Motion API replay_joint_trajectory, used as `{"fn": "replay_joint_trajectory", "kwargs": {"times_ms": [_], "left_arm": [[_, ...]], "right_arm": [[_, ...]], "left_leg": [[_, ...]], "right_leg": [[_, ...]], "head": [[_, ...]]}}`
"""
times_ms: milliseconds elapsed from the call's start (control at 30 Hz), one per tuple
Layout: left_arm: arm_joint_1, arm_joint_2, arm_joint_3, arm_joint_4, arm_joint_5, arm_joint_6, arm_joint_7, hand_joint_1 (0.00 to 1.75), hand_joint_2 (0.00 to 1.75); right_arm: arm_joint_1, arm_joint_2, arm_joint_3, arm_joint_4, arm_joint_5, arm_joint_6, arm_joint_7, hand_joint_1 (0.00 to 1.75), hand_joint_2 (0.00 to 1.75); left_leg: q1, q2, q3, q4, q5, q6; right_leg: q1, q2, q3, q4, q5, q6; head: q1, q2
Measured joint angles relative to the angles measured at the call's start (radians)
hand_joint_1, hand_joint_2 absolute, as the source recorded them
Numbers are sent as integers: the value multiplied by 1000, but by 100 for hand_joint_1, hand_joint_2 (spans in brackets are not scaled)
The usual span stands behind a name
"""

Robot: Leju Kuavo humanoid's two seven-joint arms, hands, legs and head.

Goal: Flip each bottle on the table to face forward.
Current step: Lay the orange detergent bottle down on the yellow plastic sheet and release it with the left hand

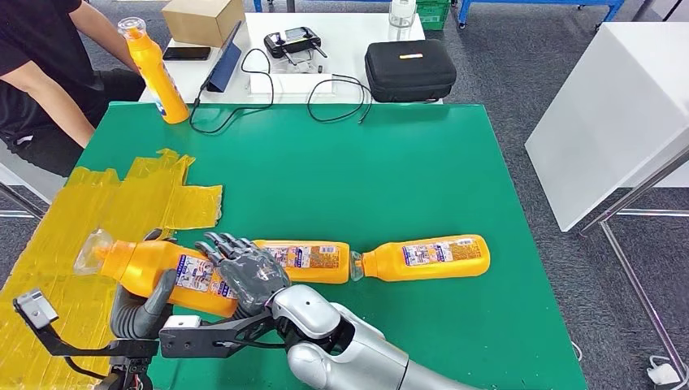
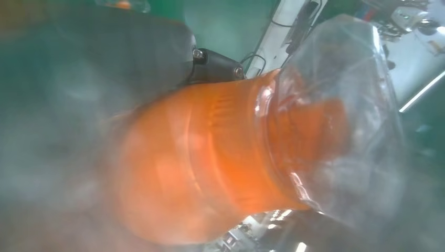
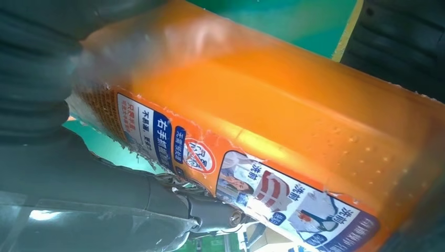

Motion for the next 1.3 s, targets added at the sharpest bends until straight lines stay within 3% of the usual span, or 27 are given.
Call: {"fn": "replay_joint_trajectory", "kwargs": {"times_ms": [300,467,567,700,800,900,967,1100,1300], "left_arm": [[-2,0,1,-1,-3,4,-3,175,175],[-13,0,27,-7,-109,76,-51,175,175],[-32,1,68,-7,-310,185,-124,175,175],[-73,14,127,-7,-790,446,-213,175,175],[-109,42,149,8,-1362,693,-150,175,175],[-132,72,152,45,-1840,818,-54,175,175],[-136,87,150,76,-1936,854,-6,175,175],[-136,106,141,119,-1930,883,58,175,175],[-136,123,131,149,-1951,888,73,175,175]], "right_arm": [[2,-5,-1,4,-4,-2,0,0,0],[31,-24,-46,4,-42,-55,-8,0,0],[73,-54,-110,-14,-50,-95,-23,0,0],[145,-107,-201,-88,-40,-105,-49,0,0],[196,-139,-262,-159,-36,-105,-90,0,0],[219,-156,-322,-200,-43,-100,-95,0,0],[228,-163,-354,-212,-46,-95,-88,0,0],[248,-174,-399,-229,-47,-93,-82,0,0],[260,-183,-426,-242,-47,-93,-79,0,0]], "left_leg": [[0,0,0,0,0,0],[0,-1,0,0,0,0],[0,-1,0,0,0,0],[0,-2,0,0,0,0],[0,-3,0,0,0,0],[0,-2,0,0,0,0],[0,-1,0,0,0,0],[0,-1,0,0,0,0],[0,-1,0,0,0,0]], "right_leg": [[0,0,0,0,0,0],[0,0,0,0,0,0],[0,0,0,0,0,0],[0,0,0,0,0,0],[0,-1,0,0,0,0],[0,-1,0,0,0,0],[0,0,0,0,0,0],[0,0,0,0,0,0],[0,0,0,0,0,0]], "head": [[0,0],[0,0],[0,0],[0,0],[0,0],[0,0],[0,0],[0,0],[0,0]]}}
